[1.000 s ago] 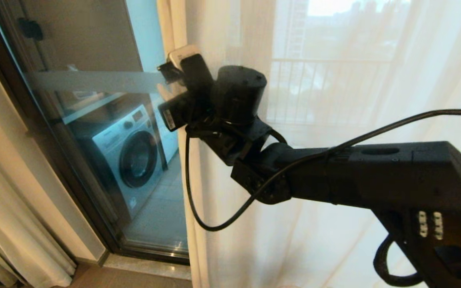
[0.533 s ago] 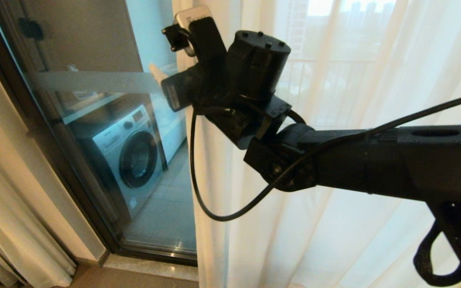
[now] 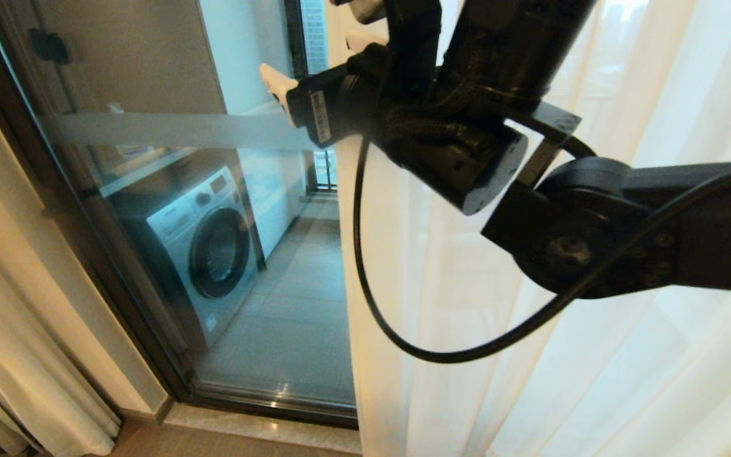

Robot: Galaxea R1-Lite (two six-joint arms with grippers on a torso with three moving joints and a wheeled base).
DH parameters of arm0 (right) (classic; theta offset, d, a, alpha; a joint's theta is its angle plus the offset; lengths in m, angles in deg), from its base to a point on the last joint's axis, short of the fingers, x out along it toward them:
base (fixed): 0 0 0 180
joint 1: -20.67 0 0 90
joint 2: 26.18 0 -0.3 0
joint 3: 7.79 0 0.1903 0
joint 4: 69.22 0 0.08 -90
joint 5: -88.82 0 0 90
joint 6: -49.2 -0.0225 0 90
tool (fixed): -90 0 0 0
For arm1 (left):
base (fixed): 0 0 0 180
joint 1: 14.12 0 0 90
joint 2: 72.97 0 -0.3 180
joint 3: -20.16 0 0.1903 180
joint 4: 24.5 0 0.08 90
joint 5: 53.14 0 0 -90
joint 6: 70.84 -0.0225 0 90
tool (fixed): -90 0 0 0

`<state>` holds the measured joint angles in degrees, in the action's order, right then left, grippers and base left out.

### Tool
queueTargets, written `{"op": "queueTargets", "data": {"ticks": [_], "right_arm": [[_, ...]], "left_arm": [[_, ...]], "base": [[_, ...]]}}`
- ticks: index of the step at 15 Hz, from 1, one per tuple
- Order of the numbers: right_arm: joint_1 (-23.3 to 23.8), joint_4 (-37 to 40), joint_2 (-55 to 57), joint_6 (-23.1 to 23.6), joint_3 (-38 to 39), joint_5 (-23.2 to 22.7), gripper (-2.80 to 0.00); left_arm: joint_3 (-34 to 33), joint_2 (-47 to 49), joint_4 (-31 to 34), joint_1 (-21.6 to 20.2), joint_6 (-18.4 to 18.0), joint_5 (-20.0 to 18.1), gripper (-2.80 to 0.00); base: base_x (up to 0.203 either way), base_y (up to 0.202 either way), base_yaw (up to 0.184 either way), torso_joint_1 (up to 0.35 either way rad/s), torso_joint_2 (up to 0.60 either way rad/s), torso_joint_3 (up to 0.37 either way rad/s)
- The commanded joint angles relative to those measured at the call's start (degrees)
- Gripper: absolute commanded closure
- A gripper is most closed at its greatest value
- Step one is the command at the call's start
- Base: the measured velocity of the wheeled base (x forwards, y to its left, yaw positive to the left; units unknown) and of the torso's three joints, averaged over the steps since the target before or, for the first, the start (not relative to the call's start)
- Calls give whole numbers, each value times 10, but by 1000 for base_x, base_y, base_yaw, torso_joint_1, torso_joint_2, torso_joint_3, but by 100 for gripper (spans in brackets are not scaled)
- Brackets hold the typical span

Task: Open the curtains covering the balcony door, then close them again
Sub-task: Close the inner curtains on both sides

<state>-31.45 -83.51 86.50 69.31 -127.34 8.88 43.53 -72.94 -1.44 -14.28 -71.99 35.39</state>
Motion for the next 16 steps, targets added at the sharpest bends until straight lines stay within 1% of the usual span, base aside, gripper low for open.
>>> {"op": "queueTargets", "data": {"ticks": [1, 2, 3, 8, 12, 14, 16], "right_arm": [[10, -5, -80, 2, 72, 2, -280], [19, -7, -98, 3, 98, 2, -280], [31, -13, -116, 3, 124, 2, 0], [92, -19, -211, 1, 258, 1, 0], [153, -11, -307, -3, 400, 0, 0], [193, 6, -350, -6, 453, -1, 0], [237, 37, -376, -30, 479, -1, 0]], "left_arm": [[0, 0, 0, 0, 0, 0, 0], [0, 0, 0, 0, 0, 0, 0], [0, 0, 0, 0, 0, 0, 0], [0, 0, 0, 0, 0, 0, 0], [0, 0, 0, 0, 0, 0, 0], [0, 0, 0, 0, 0, 0, 0], [0, 0, 0, 0, 0, 0, 0]], "base": [[0, 0, 0, 0, 0, 0], [0, 0, 0, 0, 0, 0], [0, 0, 0, 0, 0, 0], [0, 0, 0, 0, 0, 0], [0, 0, 0, 0, 0, 0], [0, 0, 0, 0, 0, 0], [0, 0, 0, 0, 0, 0]]}}
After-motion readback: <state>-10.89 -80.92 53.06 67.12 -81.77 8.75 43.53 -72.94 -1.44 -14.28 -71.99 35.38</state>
